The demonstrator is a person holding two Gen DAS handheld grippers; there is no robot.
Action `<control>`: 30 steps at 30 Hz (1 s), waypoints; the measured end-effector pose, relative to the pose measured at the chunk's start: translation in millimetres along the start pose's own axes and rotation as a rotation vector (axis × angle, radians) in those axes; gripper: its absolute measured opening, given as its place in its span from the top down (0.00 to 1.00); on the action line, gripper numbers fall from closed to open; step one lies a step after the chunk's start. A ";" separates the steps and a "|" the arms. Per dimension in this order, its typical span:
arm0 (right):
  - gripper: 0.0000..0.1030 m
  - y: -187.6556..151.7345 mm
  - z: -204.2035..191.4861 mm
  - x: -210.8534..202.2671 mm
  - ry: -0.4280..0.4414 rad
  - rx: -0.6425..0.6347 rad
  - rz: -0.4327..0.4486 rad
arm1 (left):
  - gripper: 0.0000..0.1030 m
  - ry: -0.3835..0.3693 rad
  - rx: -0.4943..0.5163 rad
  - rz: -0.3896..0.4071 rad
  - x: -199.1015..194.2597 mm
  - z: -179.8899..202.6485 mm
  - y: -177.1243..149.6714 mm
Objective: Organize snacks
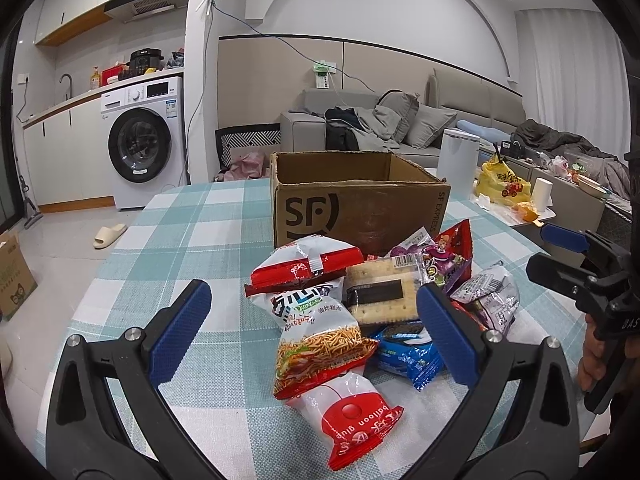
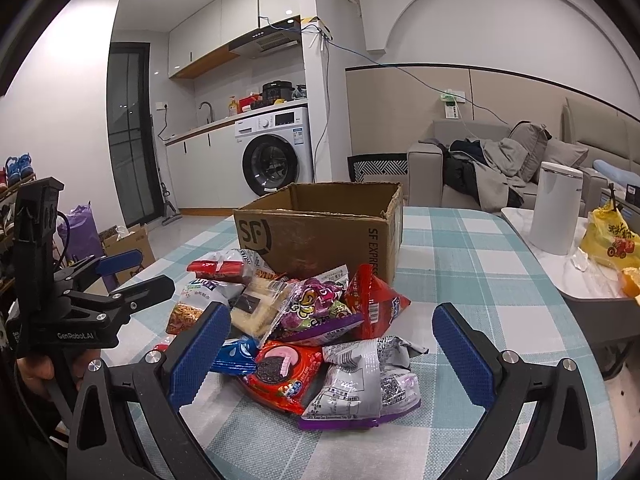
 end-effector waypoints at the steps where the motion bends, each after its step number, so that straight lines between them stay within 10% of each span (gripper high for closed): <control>1: 0.00 0.5 -0.6 -0.1 0.003 -0.002 0.001 | 0.01 0.003 0.000 0.001 -0.3 0.1 0.2; 30: 0.00 0.7 -0.5 -3.3 0.002 -0.001 0.011 | 0.01 0.003 0.009 0.011 1.5 -0.7 0.3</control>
Point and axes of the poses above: each gripper's, at about its wrist camera, not at the fingertips, and x roughly the way its jaws point, z to its right, y to its top, the point moved 10 cm from there along x, roughly the way its jaws point, and after that the axes turned 3 degrees about y, right-handed, at the moved point
